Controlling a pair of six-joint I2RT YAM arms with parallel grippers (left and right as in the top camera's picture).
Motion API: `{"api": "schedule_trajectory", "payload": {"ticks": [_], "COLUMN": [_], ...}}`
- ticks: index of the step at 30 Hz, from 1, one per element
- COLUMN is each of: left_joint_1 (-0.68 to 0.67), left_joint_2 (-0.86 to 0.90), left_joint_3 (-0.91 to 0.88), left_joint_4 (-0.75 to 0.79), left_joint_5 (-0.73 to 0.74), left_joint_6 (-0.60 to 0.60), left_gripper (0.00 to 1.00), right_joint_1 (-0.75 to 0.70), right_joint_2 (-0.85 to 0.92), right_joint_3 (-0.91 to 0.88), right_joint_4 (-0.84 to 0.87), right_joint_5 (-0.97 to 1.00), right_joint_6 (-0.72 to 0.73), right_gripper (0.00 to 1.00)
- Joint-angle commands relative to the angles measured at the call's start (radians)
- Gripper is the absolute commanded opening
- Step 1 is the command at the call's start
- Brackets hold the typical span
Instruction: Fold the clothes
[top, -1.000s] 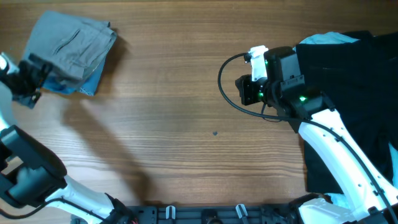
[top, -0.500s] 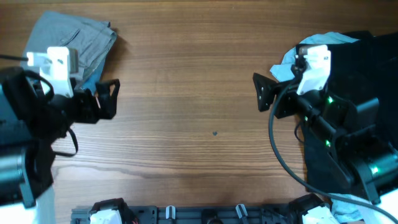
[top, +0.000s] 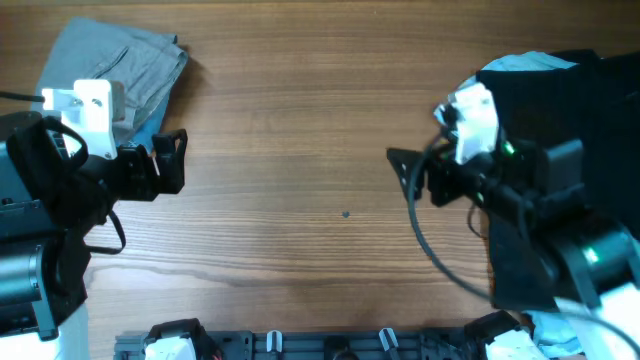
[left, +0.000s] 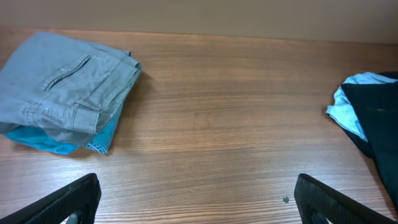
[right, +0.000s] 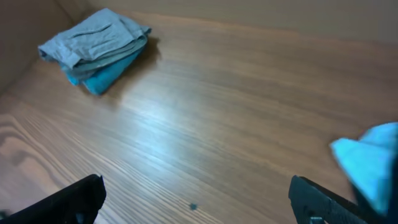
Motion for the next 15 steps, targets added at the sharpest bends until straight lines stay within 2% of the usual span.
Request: {"api": "schedule_trajectory", "payload": {"ticks": [1,4,6,11,15], "left_joint_1": [-0.005,-0.005,-0.005,-0.005,-0.005], "left_joint_2": [-0.002,-0.002,-0.002,-0.002,0.0], "left_joint_3": [0.006,0.006,0.006,0.006,0.006], "left_joint_4": [0.001,0.001,0.001,0.001,0.001], "left_joint_5": [-0.01,-0.01,-0.01,-0.01,-0.01], "left_joint_6": [0.019,0.019,0.019,0.019,0.019], "left_gripper": [1.0,1.0,1.0,1.0,1.0], "right_joint_1": [0.0,-0.001,-0.02,-0.148,-0.165], "right_joint_2": [-0.195,-0.342,-0.462,-0.727,-0.924], "right_joint_3": [0.001,-0.095,-0.244,-0.73,-0.999], "right_joint_4": [0.003,0.14,0.288,0.584,0.695], "right_joint_5": [0.126,0.187,0.165,-0.04,-0.051], "right_joint_6": [-0.059,-0.147,-0.237,-0.238,-0.237], "right_gripper": [1.0,1.0,1.0,1.0,1.0]}}
